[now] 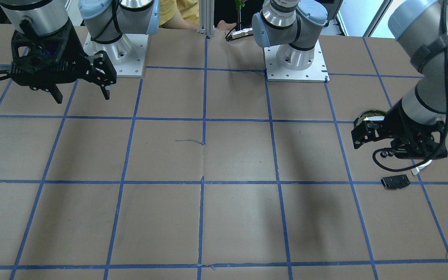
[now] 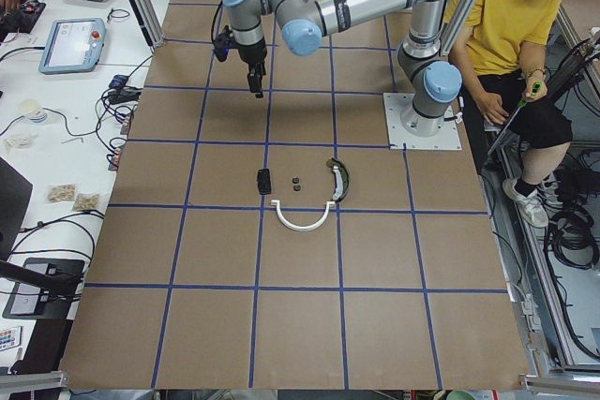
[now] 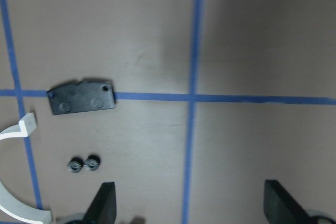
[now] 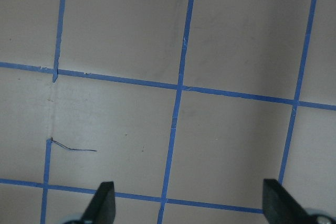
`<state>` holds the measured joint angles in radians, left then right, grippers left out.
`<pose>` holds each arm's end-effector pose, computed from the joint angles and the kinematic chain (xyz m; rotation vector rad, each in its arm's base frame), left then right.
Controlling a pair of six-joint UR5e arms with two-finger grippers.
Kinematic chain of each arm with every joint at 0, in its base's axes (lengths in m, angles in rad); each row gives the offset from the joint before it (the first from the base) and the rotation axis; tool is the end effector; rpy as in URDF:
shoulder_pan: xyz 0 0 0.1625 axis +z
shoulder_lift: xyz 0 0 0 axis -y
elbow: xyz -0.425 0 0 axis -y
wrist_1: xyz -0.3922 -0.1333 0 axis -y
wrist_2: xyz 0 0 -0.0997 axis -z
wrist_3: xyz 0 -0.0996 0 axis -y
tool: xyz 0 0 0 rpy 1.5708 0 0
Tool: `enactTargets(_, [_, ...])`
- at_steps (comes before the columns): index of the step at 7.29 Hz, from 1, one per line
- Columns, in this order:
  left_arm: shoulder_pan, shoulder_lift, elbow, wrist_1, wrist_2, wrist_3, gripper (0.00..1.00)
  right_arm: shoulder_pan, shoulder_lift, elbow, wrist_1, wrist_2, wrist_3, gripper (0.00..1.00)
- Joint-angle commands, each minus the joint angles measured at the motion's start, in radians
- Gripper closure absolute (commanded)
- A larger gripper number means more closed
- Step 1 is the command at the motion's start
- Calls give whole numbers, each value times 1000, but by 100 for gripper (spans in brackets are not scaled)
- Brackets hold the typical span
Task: Place bearing gear from tray to pile
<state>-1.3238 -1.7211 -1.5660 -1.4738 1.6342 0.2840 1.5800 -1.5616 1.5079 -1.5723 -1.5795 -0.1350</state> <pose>0.0105 -0.5609 0.4217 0.0596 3.0910 0.0981 0.1370 -0.4993 0.5146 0.2250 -3.1202 0.0853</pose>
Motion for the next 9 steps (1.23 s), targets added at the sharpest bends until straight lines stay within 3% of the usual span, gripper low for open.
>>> enactTargets(1, [-119, 121, -18, -42, -13, -115, 0, 0, -1, 0, 0, 1, 0, 0])
enactTargets(5, [-176, 173, -48, -60, -39, -149, 0, 0, -1, 0, 0, -1, 0, 0])
enactTargets(6, [-175, 187, -57, -83, -95, -151, 0, 0, 0, 0, 0, -1, 0, 0])
enactTargets(9, [-173, 224, -92, -112, -58, -143, 0, 0, 0, 0, 0, -1, 0, 0])
